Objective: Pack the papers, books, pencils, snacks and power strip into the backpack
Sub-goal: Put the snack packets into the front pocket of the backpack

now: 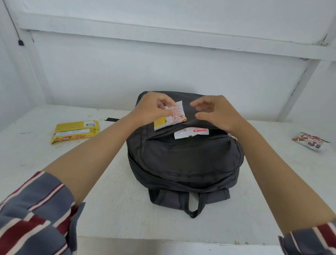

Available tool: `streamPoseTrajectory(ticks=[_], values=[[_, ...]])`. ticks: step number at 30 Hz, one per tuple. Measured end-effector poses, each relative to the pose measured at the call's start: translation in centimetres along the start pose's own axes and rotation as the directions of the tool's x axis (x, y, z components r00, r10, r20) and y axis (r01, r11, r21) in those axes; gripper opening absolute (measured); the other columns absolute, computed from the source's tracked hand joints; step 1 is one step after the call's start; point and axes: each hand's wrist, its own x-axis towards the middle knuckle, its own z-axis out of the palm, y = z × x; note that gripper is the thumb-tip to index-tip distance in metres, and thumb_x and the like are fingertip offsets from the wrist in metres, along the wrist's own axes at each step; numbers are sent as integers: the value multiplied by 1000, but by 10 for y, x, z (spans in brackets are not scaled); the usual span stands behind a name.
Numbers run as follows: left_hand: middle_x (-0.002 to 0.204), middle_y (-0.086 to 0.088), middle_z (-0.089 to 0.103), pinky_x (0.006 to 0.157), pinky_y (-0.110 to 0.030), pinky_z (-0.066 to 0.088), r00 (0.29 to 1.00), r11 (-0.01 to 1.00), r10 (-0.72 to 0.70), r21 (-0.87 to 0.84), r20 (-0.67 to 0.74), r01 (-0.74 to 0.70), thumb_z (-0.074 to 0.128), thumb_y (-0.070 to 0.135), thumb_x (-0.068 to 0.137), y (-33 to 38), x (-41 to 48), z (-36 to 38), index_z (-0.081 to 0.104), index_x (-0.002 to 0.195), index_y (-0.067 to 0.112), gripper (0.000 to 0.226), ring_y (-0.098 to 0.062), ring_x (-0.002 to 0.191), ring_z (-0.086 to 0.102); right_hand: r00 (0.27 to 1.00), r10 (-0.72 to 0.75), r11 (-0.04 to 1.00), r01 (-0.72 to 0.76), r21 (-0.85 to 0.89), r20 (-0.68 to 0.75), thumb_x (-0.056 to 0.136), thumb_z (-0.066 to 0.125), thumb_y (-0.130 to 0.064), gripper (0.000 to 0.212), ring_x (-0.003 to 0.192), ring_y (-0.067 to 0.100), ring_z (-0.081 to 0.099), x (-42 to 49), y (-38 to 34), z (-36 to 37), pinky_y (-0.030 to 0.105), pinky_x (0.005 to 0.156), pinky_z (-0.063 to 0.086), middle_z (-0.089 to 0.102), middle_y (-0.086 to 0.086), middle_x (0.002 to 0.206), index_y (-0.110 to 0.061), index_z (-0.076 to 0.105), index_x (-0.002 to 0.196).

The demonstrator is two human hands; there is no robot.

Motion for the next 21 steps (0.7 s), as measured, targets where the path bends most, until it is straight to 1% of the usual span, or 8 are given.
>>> streamPoseTrajectory(ticks=[2,4,6,10,12,14,18,21], values=[[109,0,60,82,-27,43,998,997,-59,57,-25,61,74,10,75,-10,3,-2,64,111,21,39,-14,95,52,1000,-1,997,1,-77,-2,82,65,-5,40,117,14,53,11,2,8,19,95,37,59,0,127,-14,60,121],[117,0,50,92,-30,40,985,981,-162,113,53,155,77,11,73,-19,3,-2,55,125,20,57,-13,106,45,998,-2,990,12,-139,69,82,69,-13,50,126,13,45,21,5,18,17,98,31,52,-1,135,-18,54,129],[116,2,48,96,-32,39,966,970,-229,117,121,215,78,12,73,-27,1,-2,51,130,18,63,-13,109,44,987,9,979,23,-201,159,80,71,-20,58,131,14,40,30,8,27,22,102,29,46,-1,141,-22,48,134],[123,-4,55,100,-38,44,958,973,-228,57,172,222,78,11,72,-35,0,-2,50,130,16,65,-20,114,51,966,66,962,5,-272,251,77,73,-24,68,131,18,37,42,10,40,30,106,30,42,0,143,-26,42,138],[124,-5,55,98,-39,46,961,975,-216,86,174,204,78,12,72,-35,1,-2,50,130,16,64,-20,113,52,963,65,950,20,-311,260,76,74,-25,69,128,19,39,45,10,42,33,106,32,44,1,140,-26,44,137],[121,-5,58,93,-36,49,968,980,-190,86,164,178,78,12,73,-35,1,-2,53,127,15,60,-18,108,53,969,50,940,36,-340,241,75,74,-26,64,120,19,44,44,9,43,33,100,36,50,2,131,-27,49,134],[110,0,61,75,-17,45,985,991,-129,37,112,126,73,7,77,-34,1,-5,60,119,14,45,-13,96,54,983,-10,943,70,-325,183,76,72,-21,56,101,12,47,38,7,42,24,83,37,52,-1,112,-25,55,129],[110,-2,64,80,-22,49,995,998,-66,-10,72,67,73,6,77,-30,-1,-6,62,115,15,40,-14,93,58,994,-49,973,70,-220,98,73,72,-9,53,90,14,53,32,1,39,18,75,41,51,0,104,-18,61,123]])
